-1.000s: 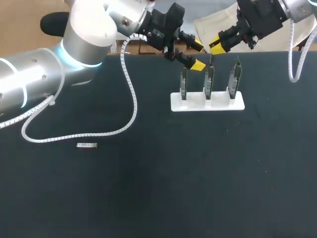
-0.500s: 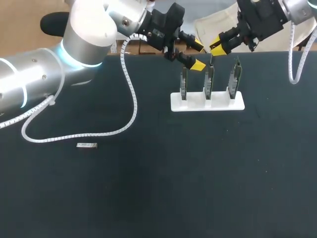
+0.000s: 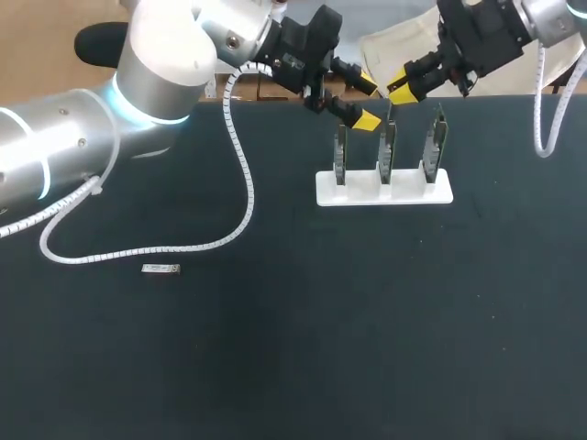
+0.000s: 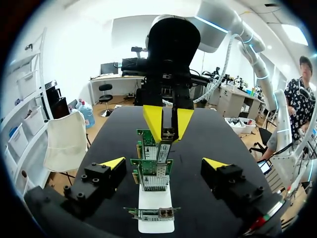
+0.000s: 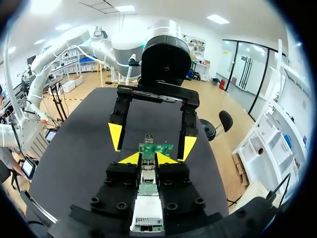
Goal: Pick up the optical module with the left hand, and insert it into the network port with the right hand.
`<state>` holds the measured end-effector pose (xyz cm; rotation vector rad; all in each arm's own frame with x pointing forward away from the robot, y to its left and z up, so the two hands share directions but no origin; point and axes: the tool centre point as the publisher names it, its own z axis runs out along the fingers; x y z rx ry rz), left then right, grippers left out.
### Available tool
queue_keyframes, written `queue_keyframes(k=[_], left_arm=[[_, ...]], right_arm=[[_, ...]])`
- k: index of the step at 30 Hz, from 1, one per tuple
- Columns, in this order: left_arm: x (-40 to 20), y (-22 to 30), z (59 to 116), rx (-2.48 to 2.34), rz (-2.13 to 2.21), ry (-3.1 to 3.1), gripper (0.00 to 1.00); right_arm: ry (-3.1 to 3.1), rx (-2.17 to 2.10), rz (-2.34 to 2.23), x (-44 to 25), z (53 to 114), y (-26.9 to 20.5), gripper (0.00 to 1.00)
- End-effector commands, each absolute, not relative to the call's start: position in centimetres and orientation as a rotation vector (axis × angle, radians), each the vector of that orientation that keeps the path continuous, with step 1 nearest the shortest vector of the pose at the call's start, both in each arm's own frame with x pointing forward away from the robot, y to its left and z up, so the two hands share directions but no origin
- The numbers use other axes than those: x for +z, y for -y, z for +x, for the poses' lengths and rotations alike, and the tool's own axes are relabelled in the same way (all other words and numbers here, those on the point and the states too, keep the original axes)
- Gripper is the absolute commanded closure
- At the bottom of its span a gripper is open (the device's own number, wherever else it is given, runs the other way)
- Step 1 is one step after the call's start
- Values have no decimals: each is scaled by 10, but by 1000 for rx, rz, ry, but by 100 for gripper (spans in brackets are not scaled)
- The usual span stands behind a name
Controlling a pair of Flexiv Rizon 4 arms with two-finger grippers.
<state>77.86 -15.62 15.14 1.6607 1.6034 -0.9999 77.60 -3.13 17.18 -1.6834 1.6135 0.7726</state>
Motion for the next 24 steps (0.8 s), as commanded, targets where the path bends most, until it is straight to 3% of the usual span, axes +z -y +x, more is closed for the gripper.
queue_keyframes(k=[1,24], left_arm=[[151,156,779,-999,1660,-1602,0],[151,156,779,-999,1660,-1602,0]], right_arm=[[-1613,761,-1683,170,776,31,100],[-1615,744,-1661,172,774,33,100]])
